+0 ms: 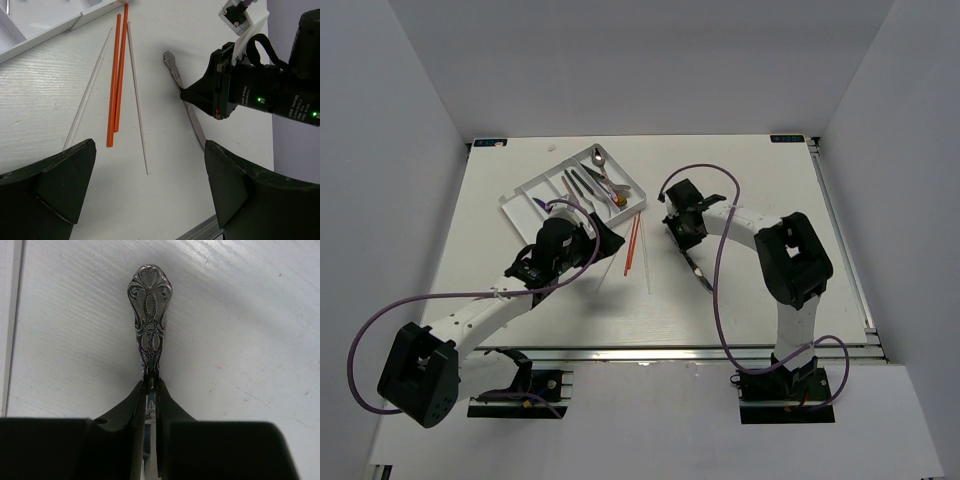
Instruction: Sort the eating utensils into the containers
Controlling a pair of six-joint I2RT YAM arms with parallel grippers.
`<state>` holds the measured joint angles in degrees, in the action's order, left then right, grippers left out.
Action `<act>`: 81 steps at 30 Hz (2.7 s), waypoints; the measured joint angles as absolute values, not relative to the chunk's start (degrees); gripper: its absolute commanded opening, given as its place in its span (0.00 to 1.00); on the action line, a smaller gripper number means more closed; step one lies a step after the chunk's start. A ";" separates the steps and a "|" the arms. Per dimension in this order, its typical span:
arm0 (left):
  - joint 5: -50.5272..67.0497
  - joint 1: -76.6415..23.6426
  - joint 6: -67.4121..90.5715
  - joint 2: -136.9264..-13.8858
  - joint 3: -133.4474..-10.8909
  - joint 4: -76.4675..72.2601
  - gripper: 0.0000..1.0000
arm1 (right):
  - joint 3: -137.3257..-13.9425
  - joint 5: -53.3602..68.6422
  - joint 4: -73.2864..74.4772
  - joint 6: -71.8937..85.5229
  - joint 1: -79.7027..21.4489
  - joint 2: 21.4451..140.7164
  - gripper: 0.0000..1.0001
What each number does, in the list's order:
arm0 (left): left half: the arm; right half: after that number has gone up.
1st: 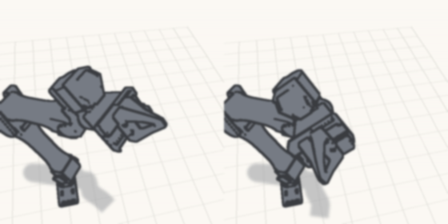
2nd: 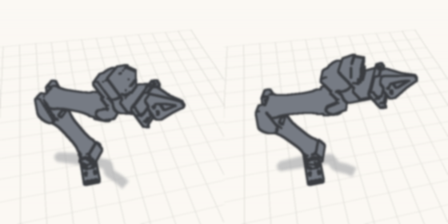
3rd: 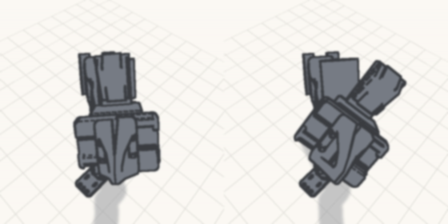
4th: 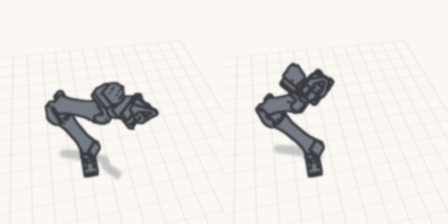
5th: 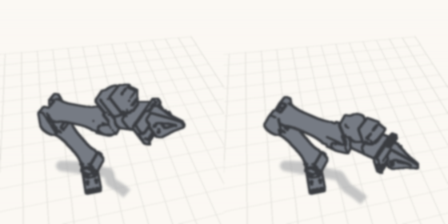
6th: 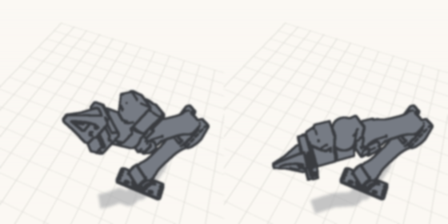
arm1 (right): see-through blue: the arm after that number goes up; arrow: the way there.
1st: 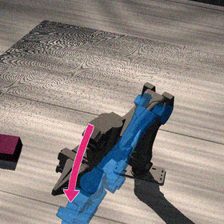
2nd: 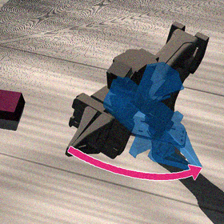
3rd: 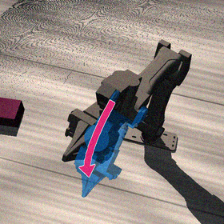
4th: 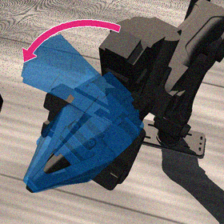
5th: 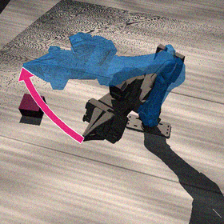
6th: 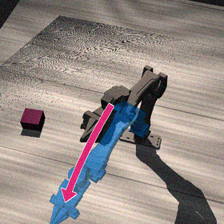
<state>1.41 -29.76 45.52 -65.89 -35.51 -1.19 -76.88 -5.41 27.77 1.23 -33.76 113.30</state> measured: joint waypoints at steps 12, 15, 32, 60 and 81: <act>2.31 -29.85 48.40 -67.46 -34.54 -6.09 0.98 | -68.73 -3.92 26.41 4.14 -33.01 106.04 0.00; 2.33 -30.20 49.32 -68.42 -34.15 -7.49 0.98 | -68.47 -4.69 27.83 4.84 -33.01 105.01 0.00; 2.52 -35.53 55.16 -80.95 -34.11 -19.88 0.98 | -68.45 -3.01 28.99 6.00 -33.82 101.91 0.00; 2.63 -36.99 69.21 -86.83 -34.11 -30.39 0.88 | -70.04 8.34 25.08 10.48 -39.81 95.79 0.00; 2.07 -36.93 69.45 -86.65 -34.13 -29.78 0.00 | -70.61 15.55 21.54 11.38 -42.35 94.45 0.00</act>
<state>2.07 -36.93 69.45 -86.65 -34.13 -29.78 -70.61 15.55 21.54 11.38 -42.35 94.45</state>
